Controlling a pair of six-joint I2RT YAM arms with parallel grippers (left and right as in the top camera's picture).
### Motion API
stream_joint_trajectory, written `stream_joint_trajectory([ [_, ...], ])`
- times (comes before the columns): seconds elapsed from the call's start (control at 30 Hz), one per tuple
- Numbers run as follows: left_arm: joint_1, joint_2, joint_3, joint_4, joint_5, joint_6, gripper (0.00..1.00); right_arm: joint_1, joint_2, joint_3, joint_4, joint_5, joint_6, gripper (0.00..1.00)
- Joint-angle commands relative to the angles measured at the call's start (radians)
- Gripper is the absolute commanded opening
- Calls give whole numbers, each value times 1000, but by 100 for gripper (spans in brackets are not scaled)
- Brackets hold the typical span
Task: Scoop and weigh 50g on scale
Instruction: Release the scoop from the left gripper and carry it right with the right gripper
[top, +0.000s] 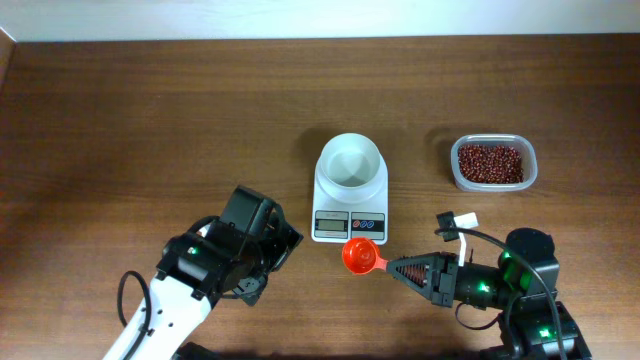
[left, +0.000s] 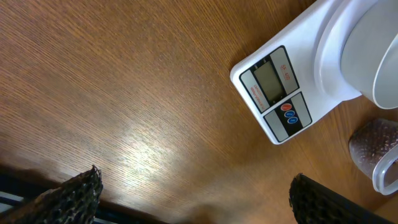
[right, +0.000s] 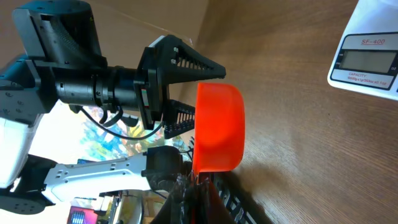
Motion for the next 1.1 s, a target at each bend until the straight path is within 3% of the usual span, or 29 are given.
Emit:
stream_joint_trajectory([
  [0.0,-3,1,-6,-2,0,-3,99,-7,1,23,-1,14,-21,4],
  [0.8,3,1,-6,-41,-52,31,99,-7,1,23,4,240,-72,4],
  [0.93,3,1,-6,-16,-54,27,99,-8,1,23,11,244,-230,4],
  [1.03,3,1,-6,-17,-53,28,100,-9,1,23,19,244,-245,4],
  [1.07,3,1,-6,-16,-53,51,94,-9,1,24,31,244,-245,4],
])
